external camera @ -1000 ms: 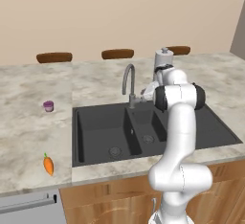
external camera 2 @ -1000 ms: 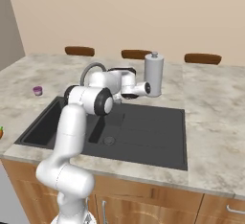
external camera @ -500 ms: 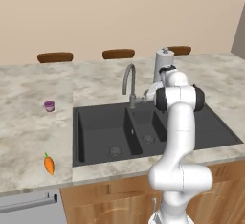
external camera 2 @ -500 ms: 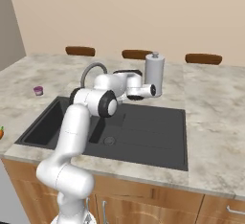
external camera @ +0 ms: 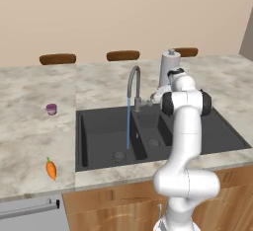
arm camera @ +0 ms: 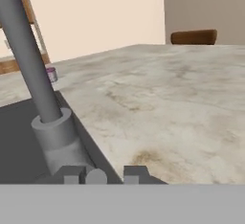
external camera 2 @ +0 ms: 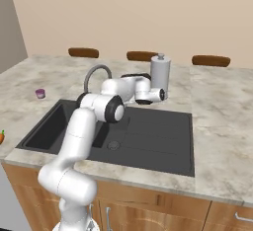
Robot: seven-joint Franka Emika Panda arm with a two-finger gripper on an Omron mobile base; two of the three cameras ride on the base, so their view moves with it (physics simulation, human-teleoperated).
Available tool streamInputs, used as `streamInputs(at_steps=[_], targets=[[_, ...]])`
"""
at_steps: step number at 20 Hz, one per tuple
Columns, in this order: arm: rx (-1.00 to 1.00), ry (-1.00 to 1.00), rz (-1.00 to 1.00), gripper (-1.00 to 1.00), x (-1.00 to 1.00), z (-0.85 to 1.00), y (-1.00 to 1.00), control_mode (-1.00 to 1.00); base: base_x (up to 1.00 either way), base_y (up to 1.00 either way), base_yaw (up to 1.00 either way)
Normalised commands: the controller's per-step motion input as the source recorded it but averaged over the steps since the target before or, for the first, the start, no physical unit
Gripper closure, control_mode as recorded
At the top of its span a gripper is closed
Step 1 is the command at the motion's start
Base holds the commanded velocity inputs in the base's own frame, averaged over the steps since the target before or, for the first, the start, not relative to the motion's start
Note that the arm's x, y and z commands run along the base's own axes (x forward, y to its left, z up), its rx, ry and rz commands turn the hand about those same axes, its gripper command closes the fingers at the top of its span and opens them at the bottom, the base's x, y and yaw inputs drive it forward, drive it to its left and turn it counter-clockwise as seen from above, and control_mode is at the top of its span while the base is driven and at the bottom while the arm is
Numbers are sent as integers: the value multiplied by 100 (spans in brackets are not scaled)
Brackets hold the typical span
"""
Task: Turn on the sink faucet. Then move the carrot from the counter to the sink. Turn off the sink. Move the vegetable from the sink to the pot next to the stove. Finally move the pot to the front left burner.
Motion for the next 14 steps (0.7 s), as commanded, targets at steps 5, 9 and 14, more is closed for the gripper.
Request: streamInputs(at_steps=[5, 9, 14], targets=[[1, -2, 0, -100, -3, 18, -3, -100, 0, 0, 0], [0, -5, 0, -100, -22, 68, 0, -100, 0, 0, 0], [0, -8, 0, -100, -43, 82, 0, -100, 0, 0, 0]])
